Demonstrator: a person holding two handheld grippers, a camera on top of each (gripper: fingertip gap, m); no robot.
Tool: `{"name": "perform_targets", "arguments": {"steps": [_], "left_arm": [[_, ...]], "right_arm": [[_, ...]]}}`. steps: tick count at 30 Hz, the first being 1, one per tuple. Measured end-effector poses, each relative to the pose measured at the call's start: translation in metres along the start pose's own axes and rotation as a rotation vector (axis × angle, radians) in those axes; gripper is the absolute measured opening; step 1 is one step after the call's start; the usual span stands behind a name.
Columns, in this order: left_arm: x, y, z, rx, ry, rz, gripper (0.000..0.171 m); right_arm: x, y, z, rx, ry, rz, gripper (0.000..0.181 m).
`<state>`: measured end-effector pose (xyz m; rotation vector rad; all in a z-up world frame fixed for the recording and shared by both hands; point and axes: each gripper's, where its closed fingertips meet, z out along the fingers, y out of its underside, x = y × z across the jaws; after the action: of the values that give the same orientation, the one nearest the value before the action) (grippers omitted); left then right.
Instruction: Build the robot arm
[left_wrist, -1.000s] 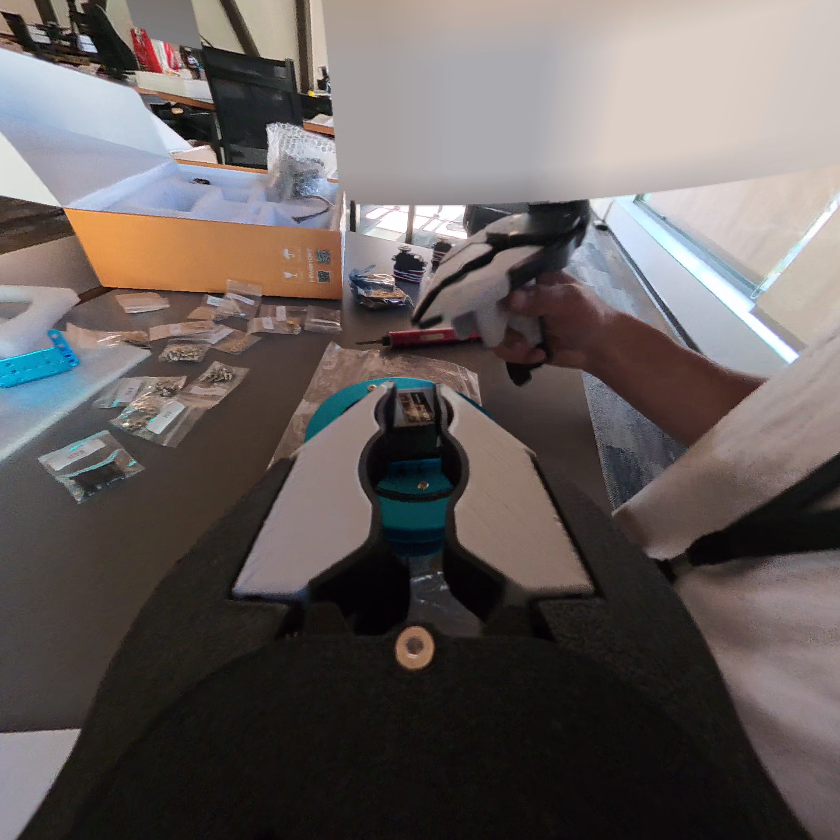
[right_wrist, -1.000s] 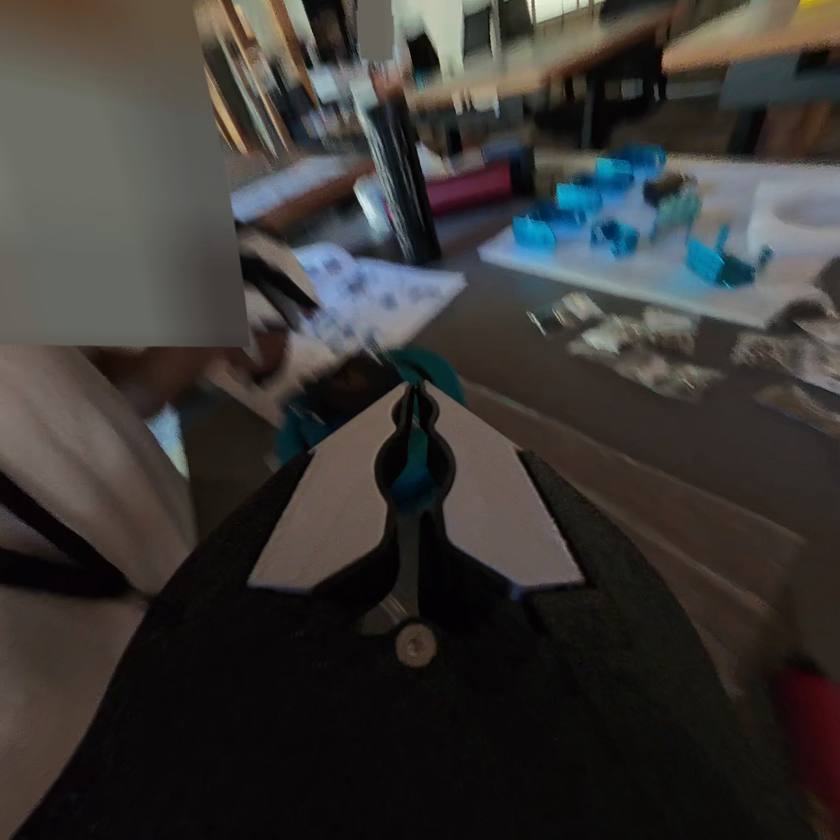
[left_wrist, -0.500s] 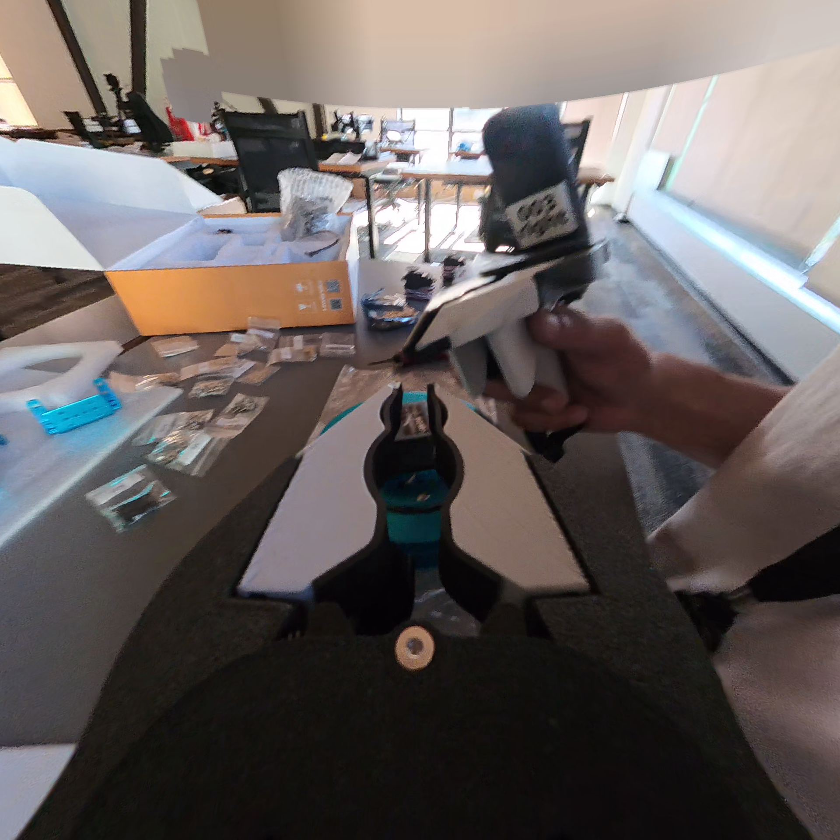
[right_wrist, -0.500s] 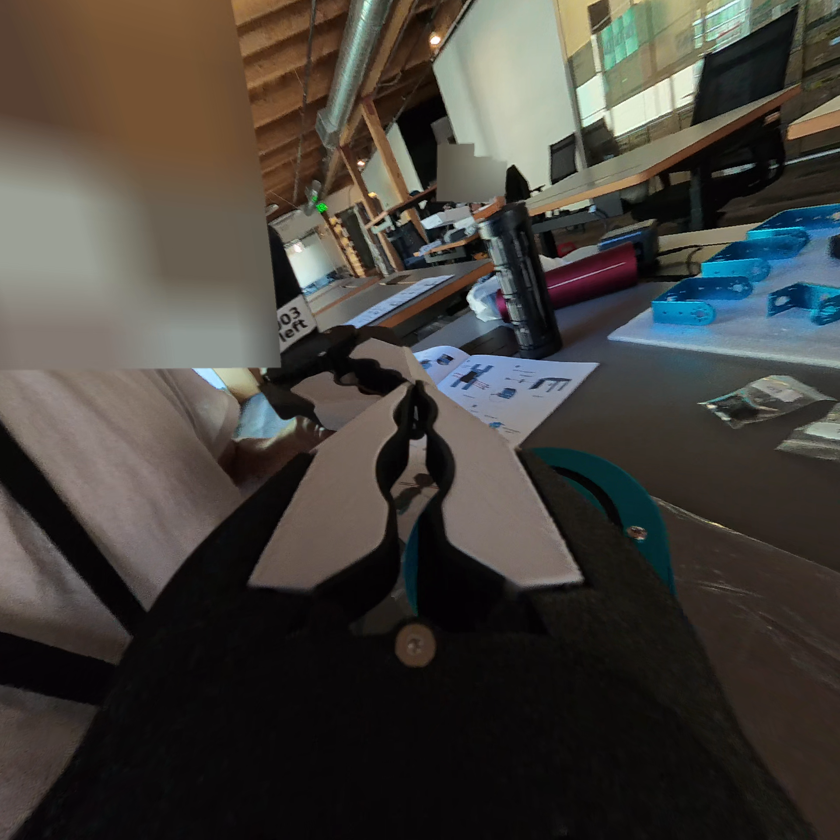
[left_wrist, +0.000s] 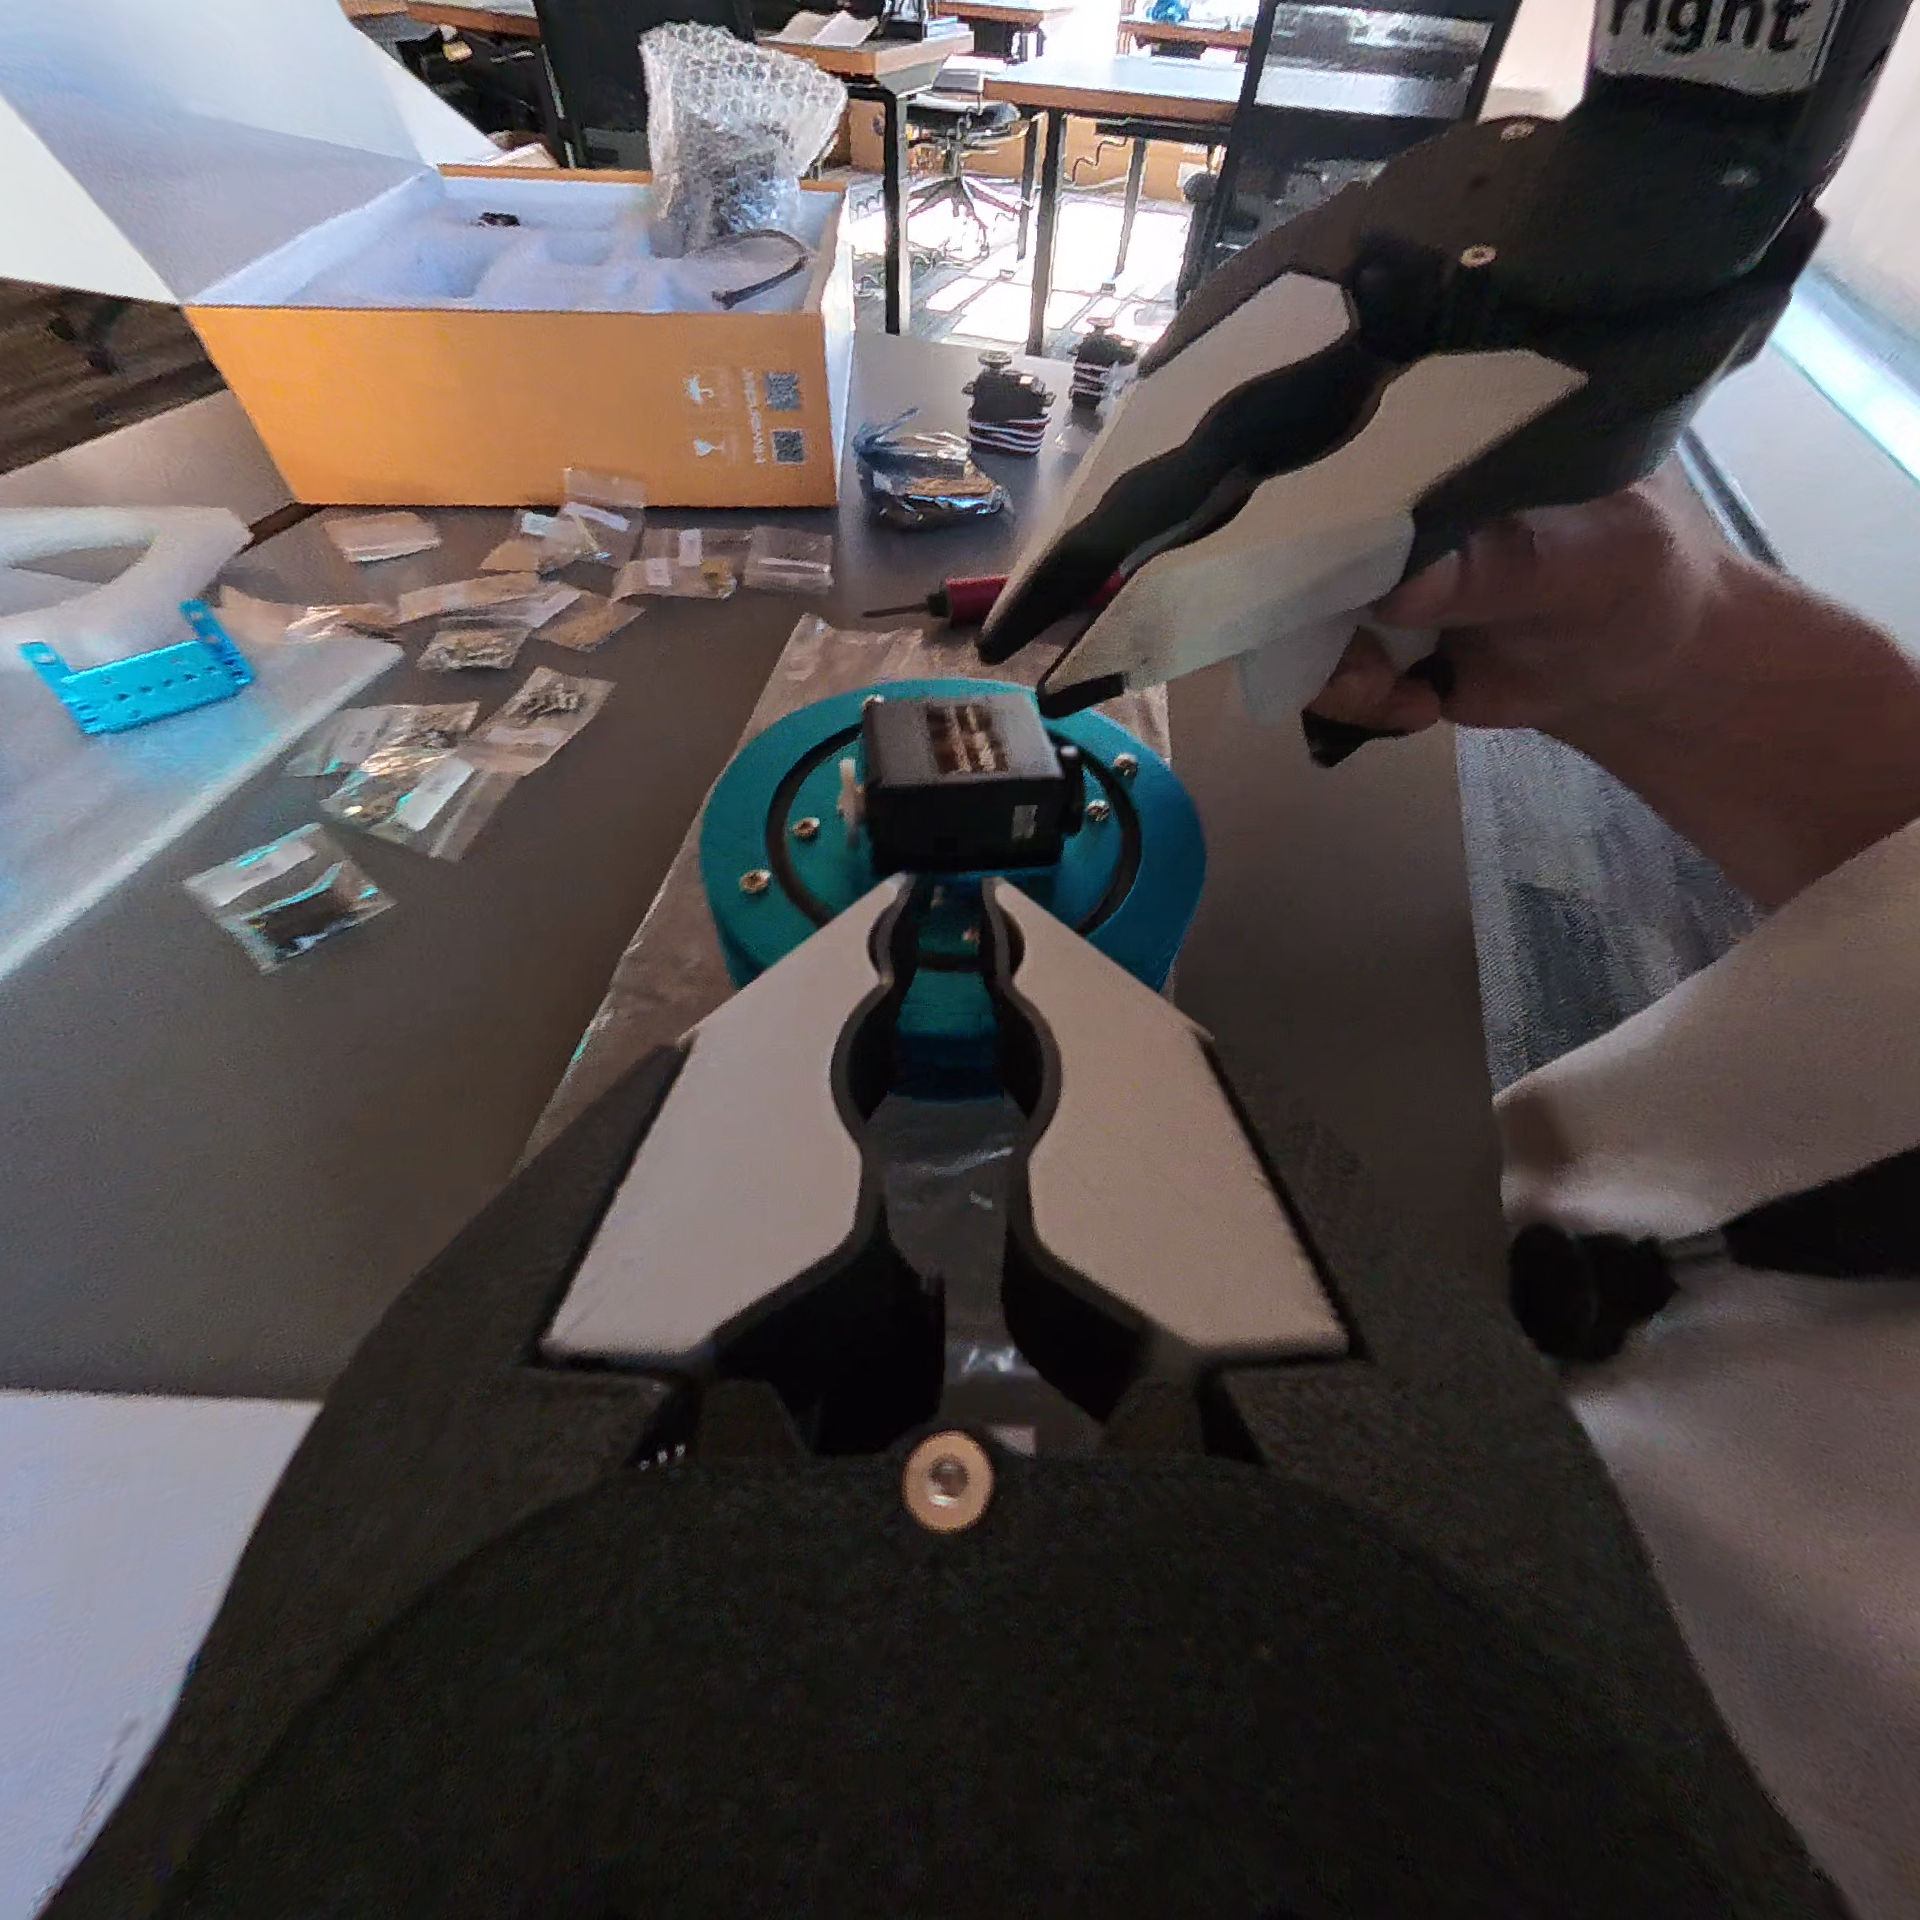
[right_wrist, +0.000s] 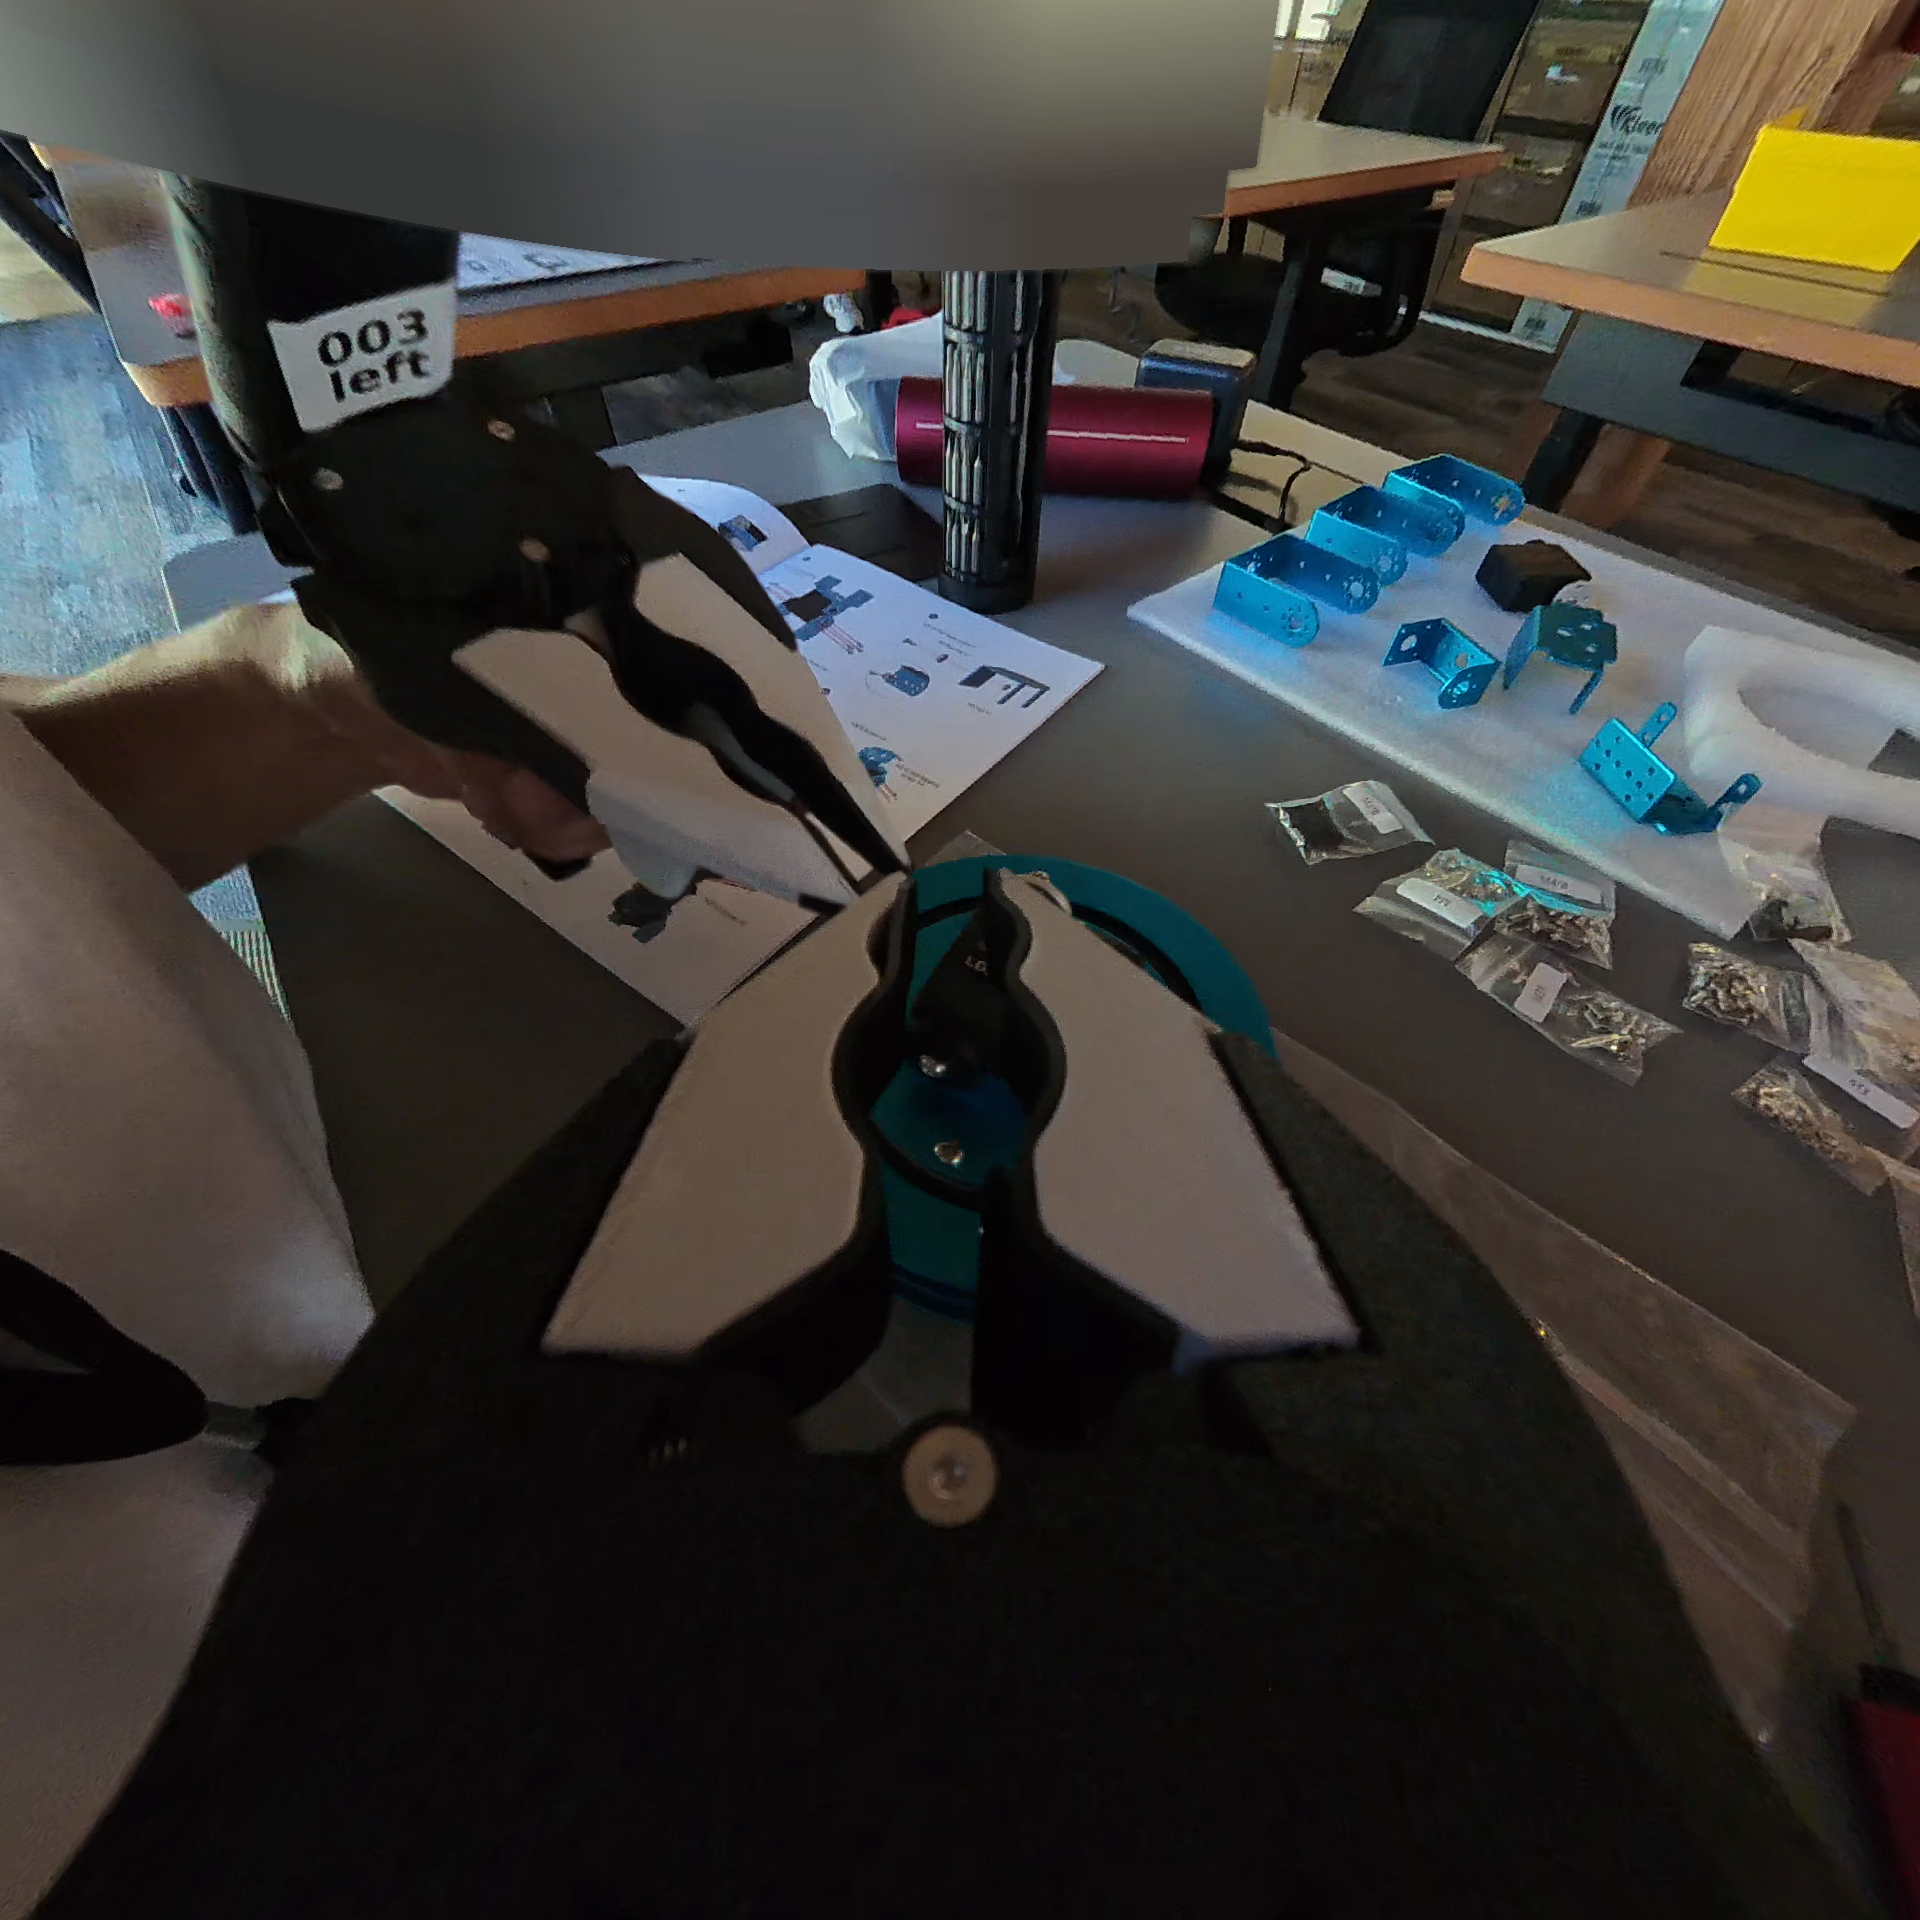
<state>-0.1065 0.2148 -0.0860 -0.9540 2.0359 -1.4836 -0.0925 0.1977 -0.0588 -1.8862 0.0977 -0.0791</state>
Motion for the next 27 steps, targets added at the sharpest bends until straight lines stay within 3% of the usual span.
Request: {"name": "perform_targets", "arguments": {"steps": [9, 21, 24, 27], "left_arm": [[-0.001, 0.005, 0.022, -0.102, 0.008, 0.000, 0.004], [-0.001, 0.012, 0.023, -0.177, -0.015, 0.040, 0.002], [-0.002, 0.011, 0.022, -0.155, -0.020, 0.021, 0.002], [-0.009, -0.004, 0.013, -0.048, 0.005, -0.157, 0.000]], "right_arm": [[0.009, 0.011, -0.019, 0.031, 0.029, 0.063, 0.010], [0.013, 0.016, -0.027, 0.052, 0.025, 0.082, 0.009], [0.010, 0.015, -0.025, 0.068, 0.015, 0.072, 0.009], [0.004, 0.008, -0.021, 0.096, 0.028, -0.013, 0.009]]}}
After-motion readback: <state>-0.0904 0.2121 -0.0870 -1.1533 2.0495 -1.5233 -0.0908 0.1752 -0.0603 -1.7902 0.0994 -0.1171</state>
